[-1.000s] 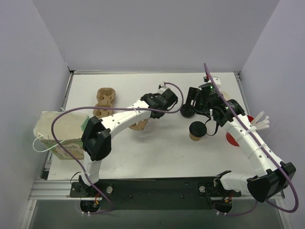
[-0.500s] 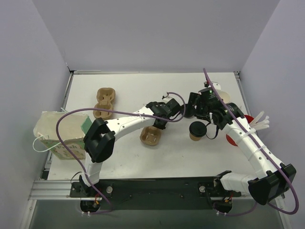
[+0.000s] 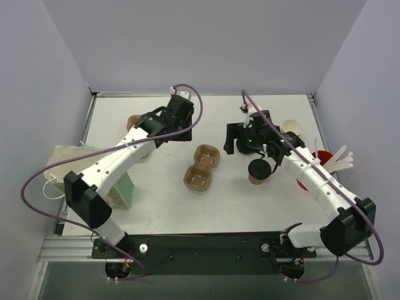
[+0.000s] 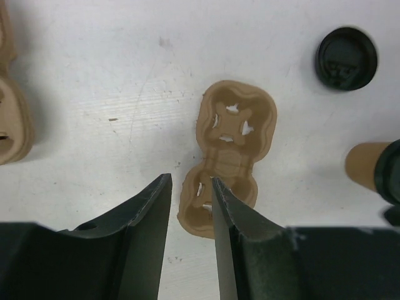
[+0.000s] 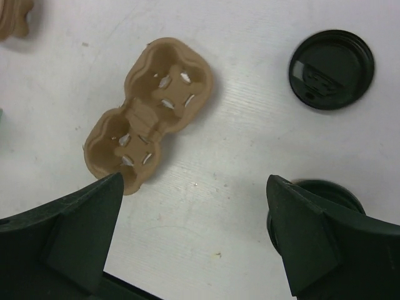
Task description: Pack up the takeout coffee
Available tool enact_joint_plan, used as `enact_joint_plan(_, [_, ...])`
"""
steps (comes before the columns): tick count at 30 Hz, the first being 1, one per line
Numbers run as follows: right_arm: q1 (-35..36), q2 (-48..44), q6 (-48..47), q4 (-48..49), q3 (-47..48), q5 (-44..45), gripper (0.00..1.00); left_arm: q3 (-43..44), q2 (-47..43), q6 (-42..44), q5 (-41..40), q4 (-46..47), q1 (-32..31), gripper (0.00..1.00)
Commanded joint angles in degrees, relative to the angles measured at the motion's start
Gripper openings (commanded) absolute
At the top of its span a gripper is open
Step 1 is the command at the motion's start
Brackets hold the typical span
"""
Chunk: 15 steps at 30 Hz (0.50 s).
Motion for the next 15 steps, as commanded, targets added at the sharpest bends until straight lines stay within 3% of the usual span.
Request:
enact_joint_plan(1, [6.5,7.7,-16.5,5.2,1.4,-6.3,0.91,1.2,-7.8,-0.8,4.1,2.6,2.9,0.43])
enact_joint_plan(7, [10.4,22.9,-25.2,-0.6,10.9,-7.4,0.91,3.1,-14.9,-0.2,6.9,1.4,6.4,0.43])
enact_joint_plan(15, [13.2,33.0,-29.7,-4.6,19.0,-7.8,0.88,2.3,-22.1,1.0,6.9,-0.9,9.9,0.43])
